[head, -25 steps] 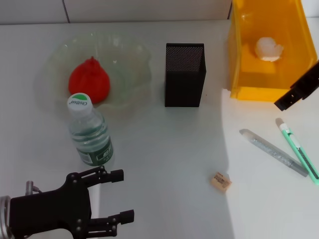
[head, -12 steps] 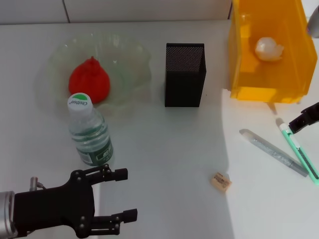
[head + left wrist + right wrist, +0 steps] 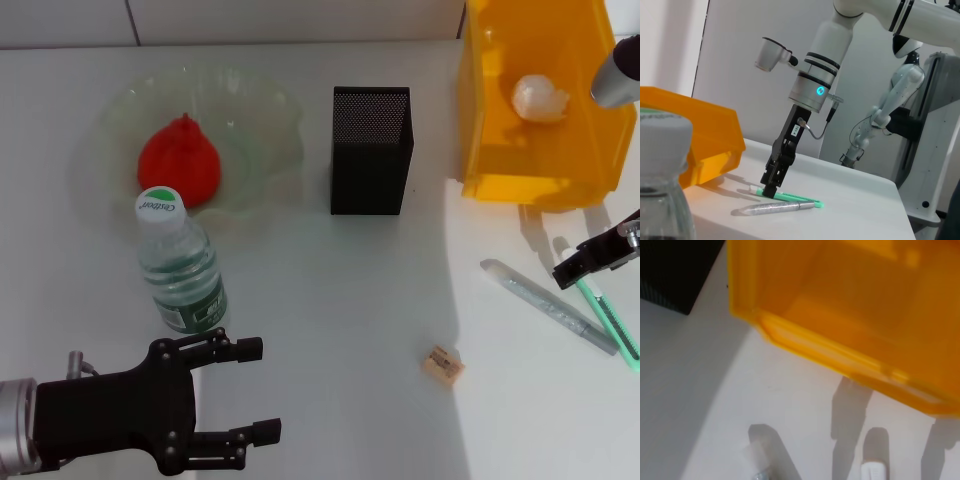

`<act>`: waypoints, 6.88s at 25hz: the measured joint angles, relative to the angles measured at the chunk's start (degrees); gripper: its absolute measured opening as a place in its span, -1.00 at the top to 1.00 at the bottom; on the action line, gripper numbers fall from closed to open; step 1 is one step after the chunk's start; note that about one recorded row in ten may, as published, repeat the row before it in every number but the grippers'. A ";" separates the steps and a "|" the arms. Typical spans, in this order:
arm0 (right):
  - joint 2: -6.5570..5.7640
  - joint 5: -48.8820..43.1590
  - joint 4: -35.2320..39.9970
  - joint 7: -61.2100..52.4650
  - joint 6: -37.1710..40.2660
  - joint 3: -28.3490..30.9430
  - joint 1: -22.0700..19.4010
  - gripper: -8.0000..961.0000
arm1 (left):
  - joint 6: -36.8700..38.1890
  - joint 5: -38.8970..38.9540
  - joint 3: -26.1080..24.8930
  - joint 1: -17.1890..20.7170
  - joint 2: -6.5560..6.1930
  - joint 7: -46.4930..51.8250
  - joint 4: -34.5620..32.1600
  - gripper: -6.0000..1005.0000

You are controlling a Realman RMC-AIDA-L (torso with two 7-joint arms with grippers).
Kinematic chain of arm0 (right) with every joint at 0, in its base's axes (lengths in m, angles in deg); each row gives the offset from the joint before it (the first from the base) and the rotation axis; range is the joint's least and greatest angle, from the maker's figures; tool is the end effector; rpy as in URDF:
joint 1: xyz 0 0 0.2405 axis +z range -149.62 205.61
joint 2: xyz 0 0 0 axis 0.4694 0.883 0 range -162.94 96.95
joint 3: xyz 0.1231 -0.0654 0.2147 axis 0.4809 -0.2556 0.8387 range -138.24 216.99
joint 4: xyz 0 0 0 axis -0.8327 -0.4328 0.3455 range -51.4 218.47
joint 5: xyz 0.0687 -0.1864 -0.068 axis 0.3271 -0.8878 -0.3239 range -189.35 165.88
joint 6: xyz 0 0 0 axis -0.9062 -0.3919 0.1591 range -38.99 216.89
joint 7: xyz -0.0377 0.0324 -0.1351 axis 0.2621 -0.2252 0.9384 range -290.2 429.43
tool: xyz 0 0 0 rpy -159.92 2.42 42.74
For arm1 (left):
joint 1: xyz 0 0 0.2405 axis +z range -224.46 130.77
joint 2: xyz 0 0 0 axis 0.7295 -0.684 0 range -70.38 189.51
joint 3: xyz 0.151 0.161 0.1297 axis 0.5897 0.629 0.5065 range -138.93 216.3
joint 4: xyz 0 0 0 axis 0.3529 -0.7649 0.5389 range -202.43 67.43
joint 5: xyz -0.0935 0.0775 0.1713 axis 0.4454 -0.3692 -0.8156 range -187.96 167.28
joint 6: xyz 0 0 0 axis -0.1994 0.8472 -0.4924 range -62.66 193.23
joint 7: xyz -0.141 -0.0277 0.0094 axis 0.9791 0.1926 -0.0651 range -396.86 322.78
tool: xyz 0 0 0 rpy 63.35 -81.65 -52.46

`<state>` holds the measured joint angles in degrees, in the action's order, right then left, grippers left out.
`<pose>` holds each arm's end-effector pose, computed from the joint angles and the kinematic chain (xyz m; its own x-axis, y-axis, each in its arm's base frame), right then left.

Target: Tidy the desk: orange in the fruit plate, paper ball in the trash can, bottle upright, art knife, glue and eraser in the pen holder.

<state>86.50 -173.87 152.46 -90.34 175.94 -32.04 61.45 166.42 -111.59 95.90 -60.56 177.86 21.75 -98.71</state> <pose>0.2502 0.3569 0.0194 0.3982 -0.9124 0.0949 -0.6944 -0.3674 -0.6187 -0.2966 0.2108 -0.0302 0.7643 0.2590 0.5905 0.3094 -0.9508 0.0165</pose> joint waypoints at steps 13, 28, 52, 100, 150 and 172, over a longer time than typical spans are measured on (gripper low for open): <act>-0.02 1.47 -1.58 0.34 -0.96 -0.13 0.37 -0.14 | 0.01 0.00 0.00 0.01 0.00 0.10 0.04 -0.68; -0.14 1.45 -1.99 0.43 -1.21 -1.85 0.39 0.30 | 0.02 0.00 0.00 -0.05 0.00 0.10 0.64 -0.68; -0.36 42.58 3.84 30.38 -2.56 18.68 -4.08 0.64 | 0.32 0.00 -0.40 0.37 0.01 0.07 0.72 -0.68; -3.97 42.45 12.55 46.17 20.31 11.93 9.55 -0.29 | -0.99 0.22 -0.41 -1.57 0.05 -0.14 3.00 -0.68; 0.07 18.78 -2.96 69.41 14.09 -23.15 14.85 -0.18 | -2.53 0.52 -4.08 -0.95 0.17 -0.84 5.99 -0.68; 0.13 21.20 -7.00 72.13 6.92 -30.11 16.15 -0.14 | -2.53 0.62 -4.31 -1.09 0.27 -0.88 5.98 -0.68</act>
<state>86.63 -152.67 145.46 -18.21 182.86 -62.15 77.59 163.89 -110.97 91.59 -61.66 178.13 20.87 -92.72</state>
